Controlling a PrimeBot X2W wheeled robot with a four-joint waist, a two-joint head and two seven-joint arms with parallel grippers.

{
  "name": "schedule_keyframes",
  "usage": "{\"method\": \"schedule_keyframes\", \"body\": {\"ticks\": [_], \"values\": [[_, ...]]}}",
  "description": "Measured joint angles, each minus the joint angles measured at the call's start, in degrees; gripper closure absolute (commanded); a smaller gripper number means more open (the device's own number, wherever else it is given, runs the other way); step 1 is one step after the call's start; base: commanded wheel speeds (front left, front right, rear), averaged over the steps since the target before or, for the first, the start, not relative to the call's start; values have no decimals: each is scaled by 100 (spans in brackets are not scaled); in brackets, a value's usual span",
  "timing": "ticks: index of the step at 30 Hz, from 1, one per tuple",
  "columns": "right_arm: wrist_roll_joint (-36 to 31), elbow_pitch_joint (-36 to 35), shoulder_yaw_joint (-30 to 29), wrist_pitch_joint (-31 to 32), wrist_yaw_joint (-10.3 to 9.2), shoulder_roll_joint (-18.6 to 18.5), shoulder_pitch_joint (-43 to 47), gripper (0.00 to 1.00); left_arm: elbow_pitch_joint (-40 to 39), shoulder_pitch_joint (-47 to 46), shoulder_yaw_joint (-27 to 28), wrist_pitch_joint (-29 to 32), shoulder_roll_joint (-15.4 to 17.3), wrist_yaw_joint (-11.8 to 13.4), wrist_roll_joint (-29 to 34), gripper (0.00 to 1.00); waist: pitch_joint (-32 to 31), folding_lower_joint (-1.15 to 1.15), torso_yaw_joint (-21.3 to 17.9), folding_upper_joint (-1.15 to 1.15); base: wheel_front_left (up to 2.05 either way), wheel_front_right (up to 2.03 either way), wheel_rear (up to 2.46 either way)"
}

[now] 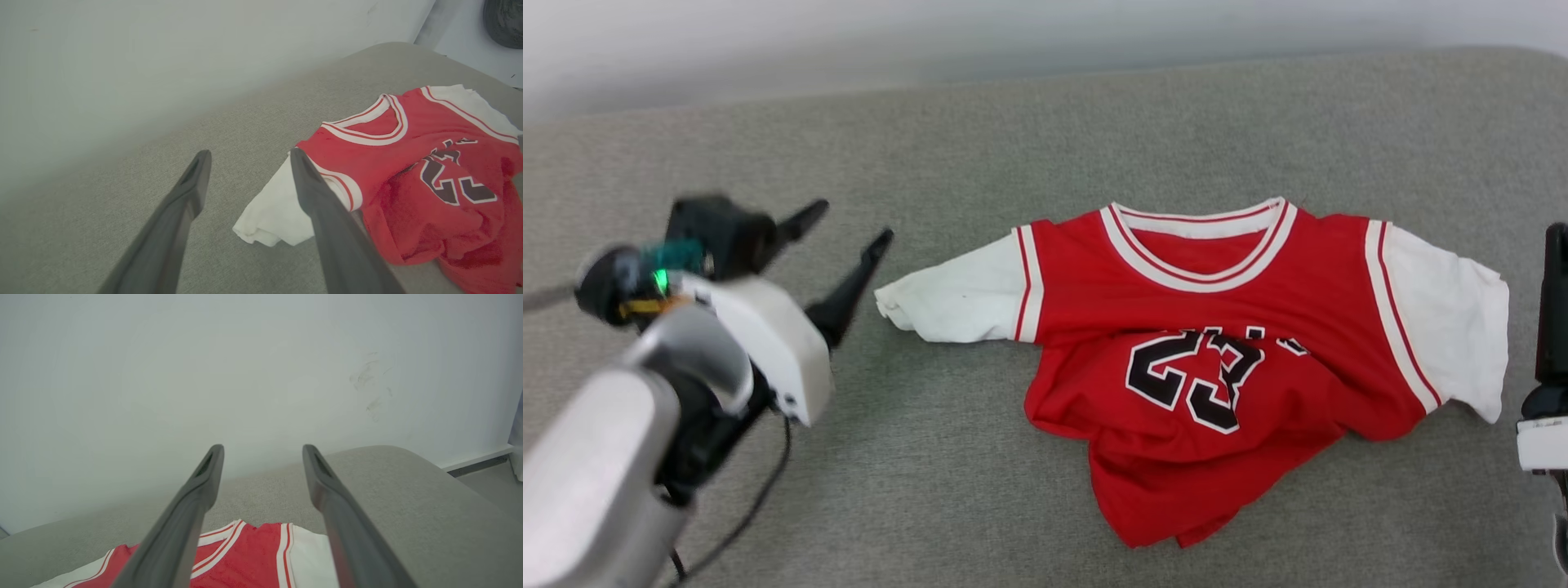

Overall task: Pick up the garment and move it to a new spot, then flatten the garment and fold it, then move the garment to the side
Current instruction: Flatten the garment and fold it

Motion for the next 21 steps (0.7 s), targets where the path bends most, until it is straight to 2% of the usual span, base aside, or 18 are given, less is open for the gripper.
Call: {"method": "schedule_keyframes", "body": {"ticks": [6,10,17,21], "values": [[14,-71,182,-242,0,110,-117,0,471,-1061,-349,1887,304,-181,-604,0,404,0,-192,0,0,0,0],[12,-10,277,-325,0,154,-185,0,775,-1603,-511,2806,498,-212,-798,0,645,0,-329,0,0,0,0],[37,145,386,-489,0,249,-250,0,1188,-1775,-812,3983,594,-238,-1271,0,994,0,-555,0,0,0,0],[38,221,416,-571,0,270,-277,0,1217,-1795,-882,4235,631,-240,-1391,0,1131,0,-633,0,0,0,0]]}}
